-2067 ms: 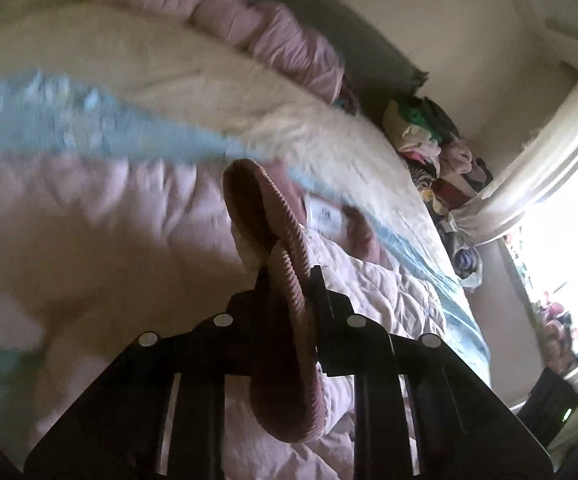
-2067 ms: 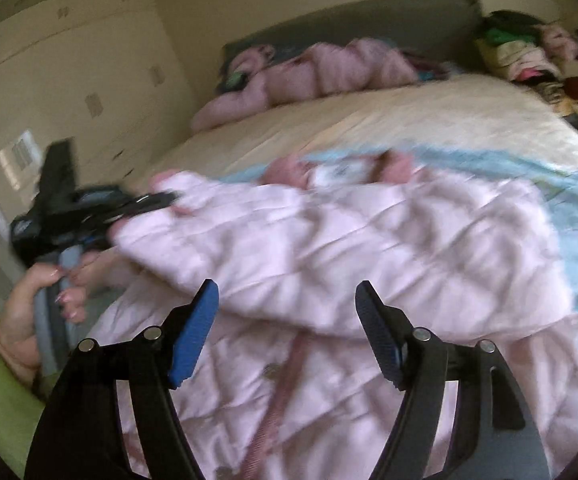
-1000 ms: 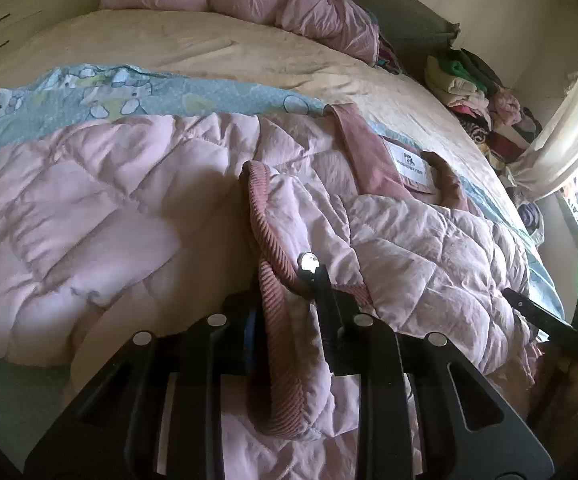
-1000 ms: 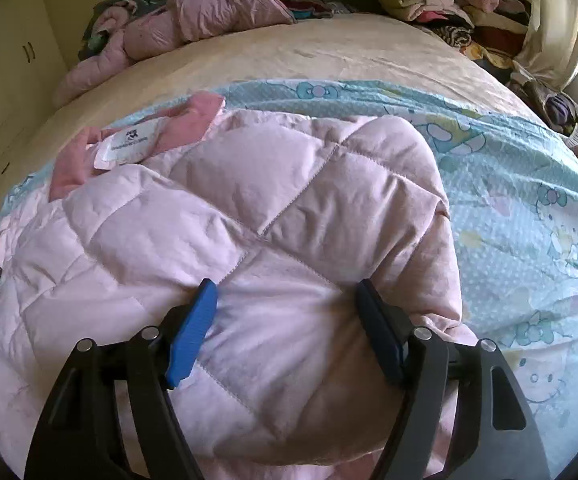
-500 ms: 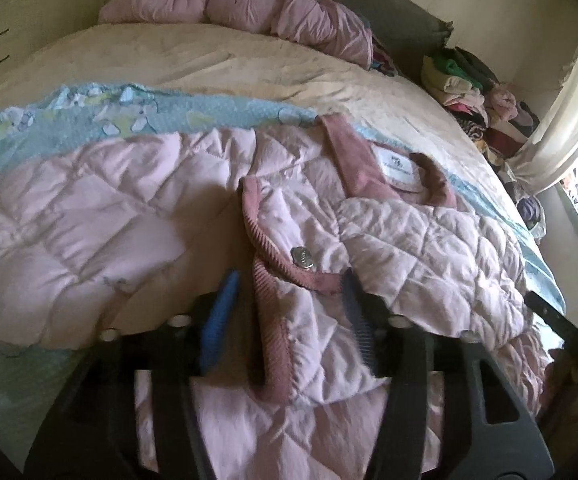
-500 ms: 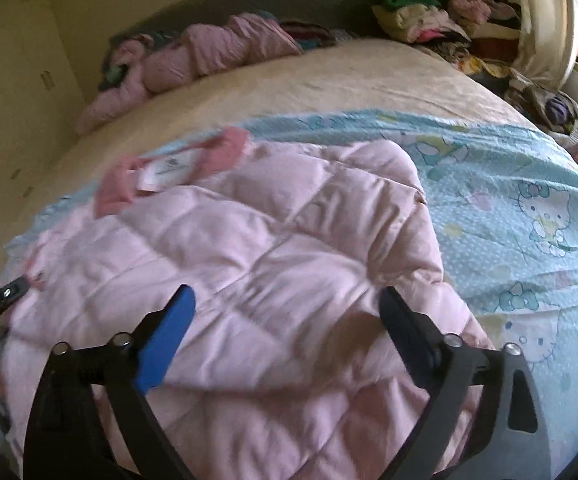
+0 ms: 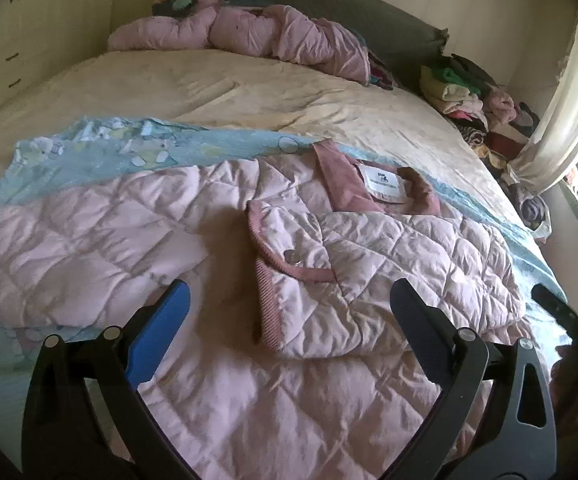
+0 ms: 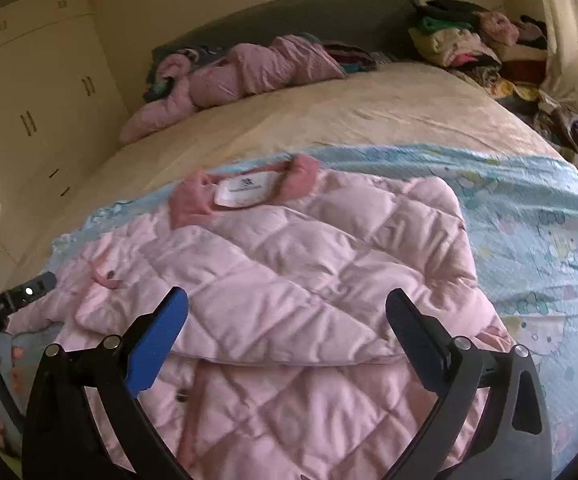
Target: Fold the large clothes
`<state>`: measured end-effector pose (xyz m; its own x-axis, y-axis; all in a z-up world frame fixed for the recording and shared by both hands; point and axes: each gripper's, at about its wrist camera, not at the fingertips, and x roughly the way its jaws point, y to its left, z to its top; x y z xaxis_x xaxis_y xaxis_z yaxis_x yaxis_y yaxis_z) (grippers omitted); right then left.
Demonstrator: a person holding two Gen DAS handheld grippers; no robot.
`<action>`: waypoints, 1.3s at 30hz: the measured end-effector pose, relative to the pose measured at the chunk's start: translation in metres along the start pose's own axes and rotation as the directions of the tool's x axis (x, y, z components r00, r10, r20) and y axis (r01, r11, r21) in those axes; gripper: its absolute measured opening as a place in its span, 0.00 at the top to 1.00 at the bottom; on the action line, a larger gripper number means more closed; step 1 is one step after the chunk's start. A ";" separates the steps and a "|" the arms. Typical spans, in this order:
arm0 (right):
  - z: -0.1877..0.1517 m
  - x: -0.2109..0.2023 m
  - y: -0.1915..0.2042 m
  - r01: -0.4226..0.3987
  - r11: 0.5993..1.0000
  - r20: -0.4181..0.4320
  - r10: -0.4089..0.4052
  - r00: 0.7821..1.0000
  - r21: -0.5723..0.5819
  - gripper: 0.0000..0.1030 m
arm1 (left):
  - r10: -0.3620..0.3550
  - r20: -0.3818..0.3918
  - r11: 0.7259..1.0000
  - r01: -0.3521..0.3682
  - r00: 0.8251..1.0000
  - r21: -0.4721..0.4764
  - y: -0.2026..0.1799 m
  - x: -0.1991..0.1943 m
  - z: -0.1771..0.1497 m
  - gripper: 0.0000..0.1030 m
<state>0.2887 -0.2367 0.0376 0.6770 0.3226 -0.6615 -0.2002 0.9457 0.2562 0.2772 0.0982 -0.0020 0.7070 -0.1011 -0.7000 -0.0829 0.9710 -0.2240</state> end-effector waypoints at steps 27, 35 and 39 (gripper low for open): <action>0.004 -0.021 0.182 -0.183 0.961 -0.001 0.187 0.982 -0.208 0.04 | 0.119 0.094 0.989 -0.109 0.988 -0.102 0.104 -0.076 -0.022 0.09; -0.002 -0.010 0.238 -0.249 0.936 -0.029 0.250 0.968 -0.250 0.04 | 0.169 0.088 0.978 -0.156 0.982 -0.138 0.142 -0.087 -0.031 0.09; -0.007 -0.002 0.264 -0.282 0.920 -0.053 0.278 0.959 -0.273 0.04 | 0.182 0.085 0.972 -0.166 0.980 -0.164 0.160 -0.091 -0.036 0.09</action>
<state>0.2295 0.0124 0.1015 0.5564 0.5746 -0.6002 -0.5683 0.7901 0.2296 0.1741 0.2554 0.0015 0.7369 0.0958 -0.6691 -0.3134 0.9255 -0.2127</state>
